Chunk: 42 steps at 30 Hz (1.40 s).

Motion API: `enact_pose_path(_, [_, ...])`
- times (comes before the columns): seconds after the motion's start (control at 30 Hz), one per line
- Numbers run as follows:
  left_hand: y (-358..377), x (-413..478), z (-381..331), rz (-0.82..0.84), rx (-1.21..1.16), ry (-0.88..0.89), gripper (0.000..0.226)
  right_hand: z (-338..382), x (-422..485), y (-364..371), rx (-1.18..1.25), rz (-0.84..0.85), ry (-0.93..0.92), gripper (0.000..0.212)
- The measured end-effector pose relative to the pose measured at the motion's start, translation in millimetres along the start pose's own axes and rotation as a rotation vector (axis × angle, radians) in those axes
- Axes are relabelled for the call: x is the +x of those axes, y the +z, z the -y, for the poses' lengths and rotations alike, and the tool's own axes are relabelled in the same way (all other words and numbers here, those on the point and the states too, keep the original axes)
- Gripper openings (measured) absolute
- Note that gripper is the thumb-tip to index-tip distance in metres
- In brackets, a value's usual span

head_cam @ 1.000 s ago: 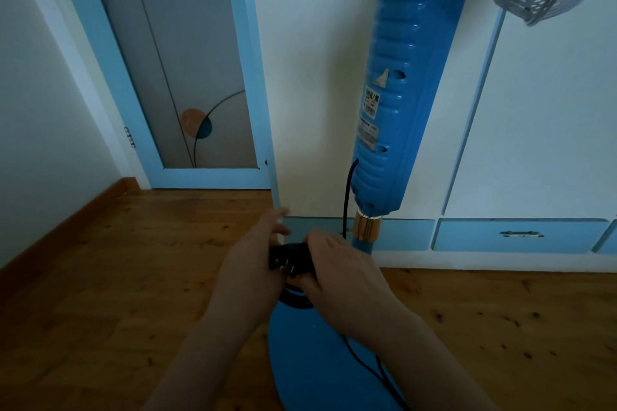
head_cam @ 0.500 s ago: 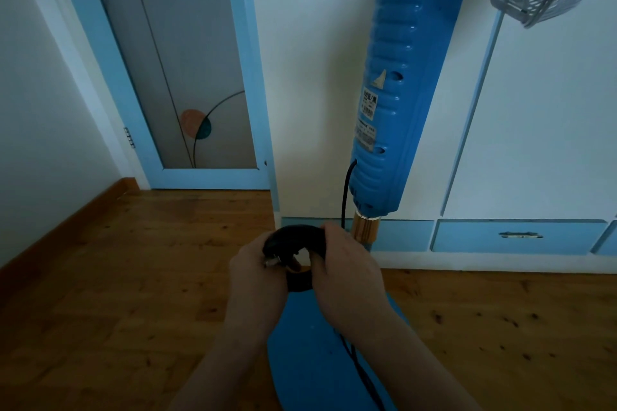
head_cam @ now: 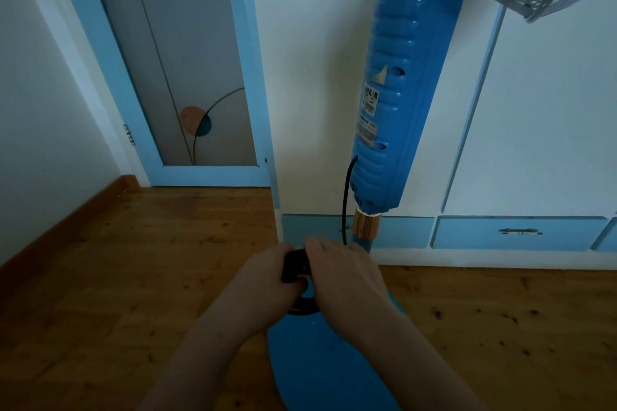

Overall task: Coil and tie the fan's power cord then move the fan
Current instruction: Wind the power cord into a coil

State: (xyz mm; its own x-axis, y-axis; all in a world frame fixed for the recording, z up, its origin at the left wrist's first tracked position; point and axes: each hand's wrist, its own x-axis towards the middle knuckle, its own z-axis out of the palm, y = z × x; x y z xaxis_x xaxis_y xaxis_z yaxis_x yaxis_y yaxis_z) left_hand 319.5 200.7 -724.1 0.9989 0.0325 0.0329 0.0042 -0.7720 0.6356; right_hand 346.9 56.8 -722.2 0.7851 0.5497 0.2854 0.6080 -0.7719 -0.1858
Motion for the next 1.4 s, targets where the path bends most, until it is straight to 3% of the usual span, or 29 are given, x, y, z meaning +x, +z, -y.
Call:
enact_pose_path(0.1, [5,2,0,-0.062,0.027,-0.053,0.009,2,0,3,0.013,-0.011,-0.029,0.026])
enact_pose_path(0.3, [17,3,3,-0.216,0.053,-0.08,0.009,0,1,12,0.085,-0.13,-0.021,0.016])
enact_pose_path(0.5, [20,1,-3,-0.409,-0.395,-0.176,0.018,-9,1,16,0.47,-0.204,0.266,0.026])
enact_pose_path(0.6, [24,0,-10,-0.487,-0.508,-0.198,0.02,1,2,16,0.643,-0.22,0.314,0.017])
enact_pose_path(0.67, [25,1,-13,-0.461,-0.56,-0.218,0.023,6,2,15,0.658,-0.233,0.273,0.014])
enact_pose_path(0.77, [23,1,-13,-0.277,-0.646,-0.283,0.021,-1,3,11,0.474,-0.178,0.161,0.016])
enact_pose_path(0.83, [21,0,-14,-0.195,-0.559,-0.264,0.016,-9,2,8,0.361,-0.101,0.099,0.018])
enact_pose_path(0.9, [15,-2,-13,-0.247,-0.35,-0.164,0.012,-12,0,7,0.277,-0.057,0.046,0.021])
enact_pose_path(1.0, [12,1,-9,-0.3,-0.048,-0.027,0.014,-9,0,10,0.213,-0.087,-0.021,0.029])
enact_pose_path(1.07, [16,1,-7,-0.312,0.02,-0.033,0.011,-8,0,11,0.251,-0.14,-0.024,0.024])
enact_pose_path(1.17, [18,1,-7,-0.447,-0.286,-0.079,0.017,-12,2,11,0.462,-0.217,0.098,0.013])
enact_pose_path(1.27, [18,1,-8,-0.573,-0.573,-0.118,0.02,-13,2,11,0.694,-0.176,0.236,0.018])
enact_pose_path(1.4, [27,3,-11,-0.426,-0.777,-0.19,0.025,-11,1,14,0.426,-0.19,0.211,0.025])
